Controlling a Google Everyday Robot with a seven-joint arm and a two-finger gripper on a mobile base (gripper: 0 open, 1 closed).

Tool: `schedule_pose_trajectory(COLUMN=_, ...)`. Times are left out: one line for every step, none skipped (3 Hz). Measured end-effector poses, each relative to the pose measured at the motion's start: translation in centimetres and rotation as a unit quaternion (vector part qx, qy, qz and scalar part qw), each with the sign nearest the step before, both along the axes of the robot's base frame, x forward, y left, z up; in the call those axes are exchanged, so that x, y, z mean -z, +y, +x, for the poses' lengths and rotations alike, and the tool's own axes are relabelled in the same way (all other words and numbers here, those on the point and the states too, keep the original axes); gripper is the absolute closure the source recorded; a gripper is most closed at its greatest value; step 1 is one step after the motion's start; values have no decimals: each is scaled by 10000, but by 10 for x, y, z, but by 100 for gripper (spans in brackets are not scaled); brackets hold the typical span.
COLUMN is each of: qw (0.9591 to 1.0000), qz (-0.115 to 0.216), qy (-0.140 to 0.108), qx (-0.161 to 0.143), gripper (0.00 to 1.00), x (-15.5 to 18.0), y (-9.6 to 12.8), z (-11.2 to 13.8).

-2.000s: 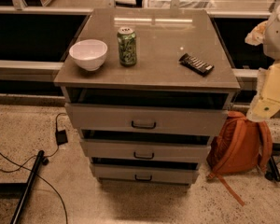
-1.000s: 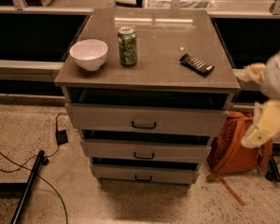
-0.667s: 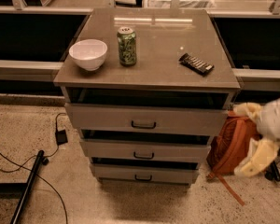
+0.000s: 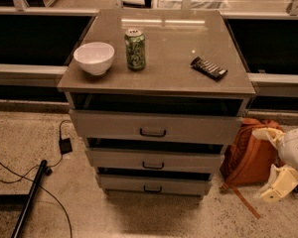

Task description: Open bottom drawer

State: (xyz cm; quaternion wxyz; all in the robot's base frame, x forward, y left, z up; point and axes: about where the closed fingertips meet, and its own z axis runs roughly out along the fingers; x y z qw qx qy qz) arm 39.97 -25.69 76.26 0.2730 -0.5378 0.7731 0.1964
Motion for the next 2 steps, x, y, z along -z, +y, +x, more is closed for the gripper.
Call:
schedule_pose_trajectory(qw=9992, qz=324, qy=-145, qx=-165, gripper=0, x=40, y=11, z=7)
schedule_pose_trajectory(qw=9946, qz=913, qy=-245, qx=-426, gripper=0, x=169, y=35, z=9)
